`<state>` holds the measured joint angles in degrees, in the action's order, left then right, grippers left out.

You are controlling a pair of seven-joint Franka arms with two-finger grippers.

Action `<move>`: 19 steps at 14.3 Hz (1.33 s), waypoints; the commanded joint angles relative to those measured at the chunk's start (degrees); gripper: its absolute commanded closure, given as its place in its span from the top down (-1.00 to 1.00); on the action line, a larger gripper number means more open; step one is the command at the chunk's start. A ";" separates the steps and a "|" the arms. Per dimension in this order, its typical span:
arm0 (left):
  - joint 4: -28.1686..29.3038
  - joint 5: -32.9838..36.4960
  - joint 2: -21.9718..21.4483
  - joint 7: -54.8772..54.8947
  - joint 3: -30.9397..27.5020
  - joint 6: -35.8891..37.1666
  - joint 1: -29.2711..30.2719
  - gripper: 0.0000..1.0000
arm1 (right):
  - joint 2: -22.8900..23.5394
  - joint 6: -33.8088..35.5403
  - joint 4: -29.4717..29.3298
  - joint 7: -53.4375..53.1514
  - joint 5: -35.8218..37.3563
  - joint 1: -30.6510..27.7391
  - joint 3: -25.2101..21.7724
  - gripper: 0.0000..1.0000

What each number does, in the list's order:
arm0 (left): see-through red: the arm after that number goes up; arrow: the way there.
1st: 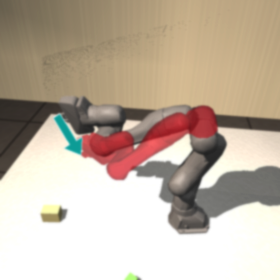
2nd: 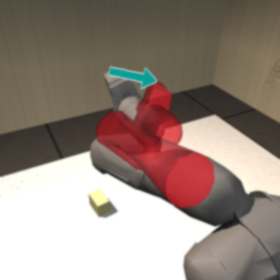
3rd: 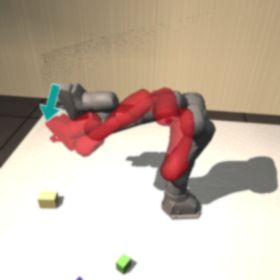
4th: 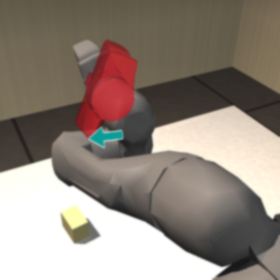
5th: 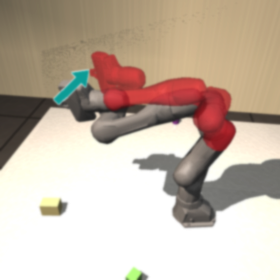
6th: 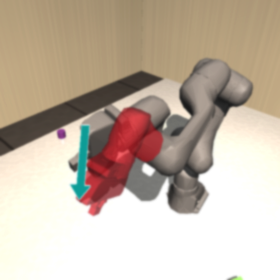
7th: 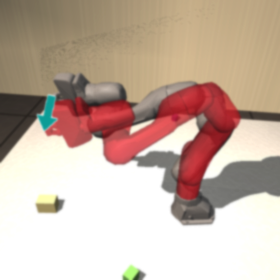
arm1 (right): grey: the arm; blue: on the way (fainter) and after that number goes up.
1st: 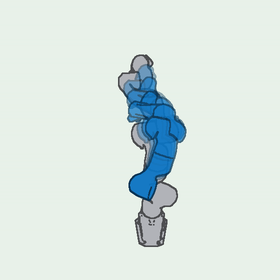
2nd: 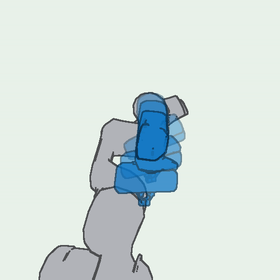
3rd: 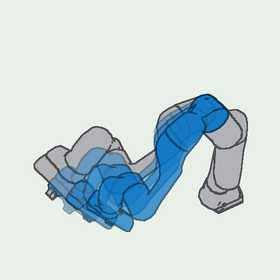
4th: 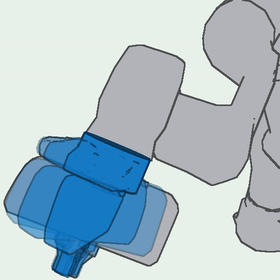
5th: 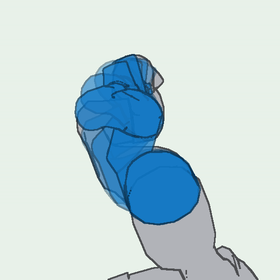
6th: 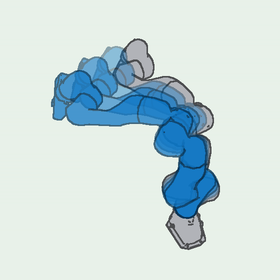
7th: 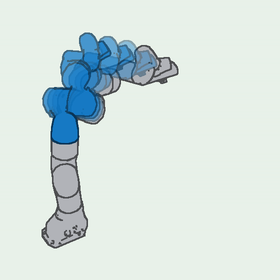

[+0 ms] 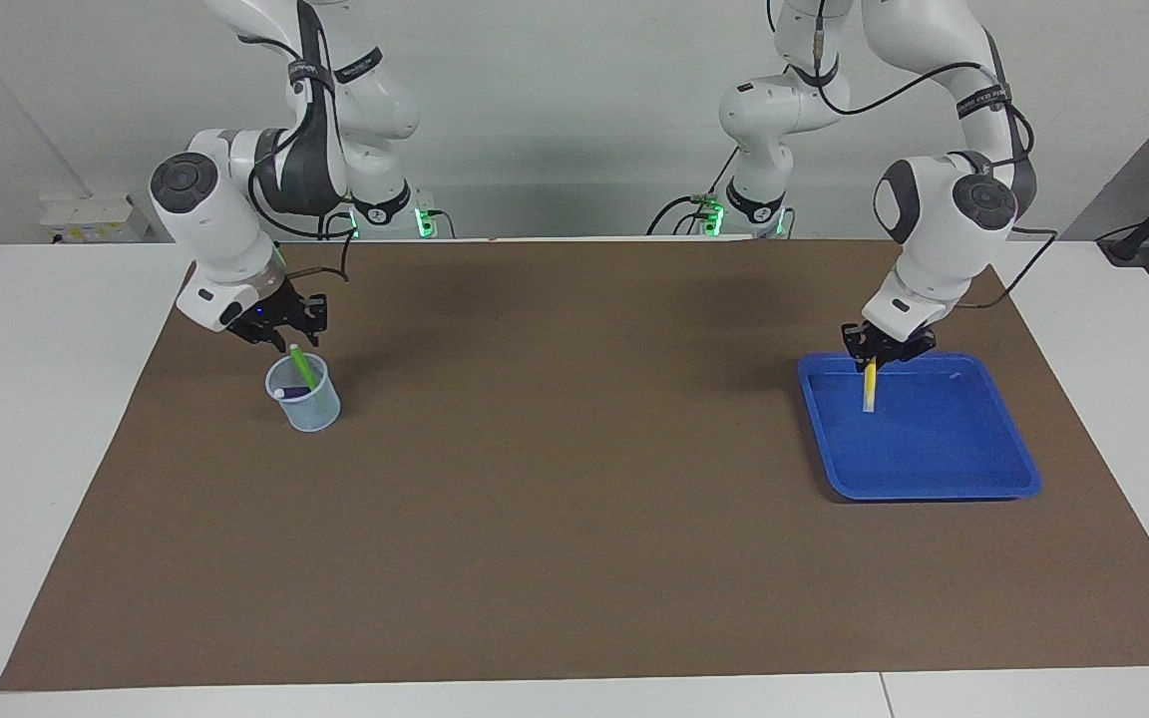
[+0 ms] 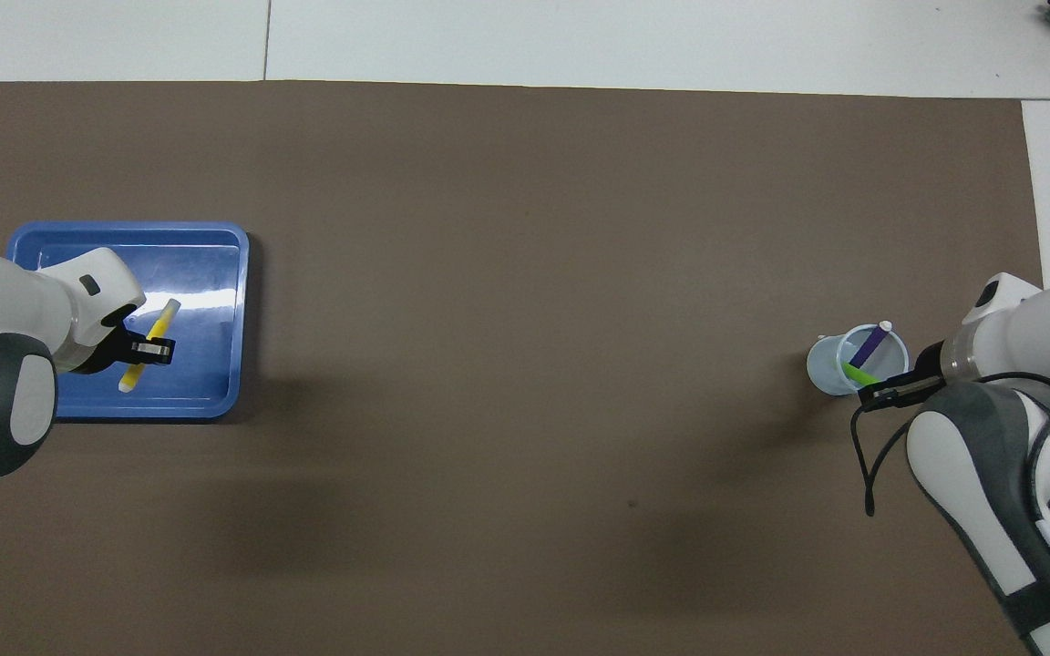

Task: Right arm passes pens to left for tray arrangement
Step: 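Lower the yellow pen into the blue tray and open the left gripper, then lift the green pen from the cup with the right gripper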

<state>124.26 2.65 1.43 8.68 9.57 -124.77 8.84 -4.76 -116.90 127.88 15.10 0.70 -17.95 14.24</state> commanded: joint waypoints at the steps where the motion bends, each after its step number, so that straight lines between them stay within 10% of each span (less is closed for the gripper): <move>1: 1.42 1.05 1.64 0.11 0.54 -4.32 0.92 -1.00 | 0.36 -1.58 0.62 1.16 1.05 -1.21 0.70 0.04; 6: 2.39 1.05 4.64 -0.33 0.54 -8.72 0.92 -1.00 | 1.07 -2.72 0.88 1.24 1.05 -1.74 0.70 -0.02; 16: 4.24 5.97 8.06 -0.42 0.54 -14.53 0.92 -1.00 | 1.07 -1.58 -0.17 2.12 1.14 -2.17 0.61 -1.00; 19: 4.24 5.97 8.15 -0.33 0.54 -14.97 0.92 -0.22 | 1.07 3.58 -4.64 3.44 1.14 -2.09 0.70 -1.00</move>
<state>127.95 7.44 9.16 8.62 9.60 -138.01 8.93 -3.74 -117.29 126.78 16.77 0.76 -18.99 14.23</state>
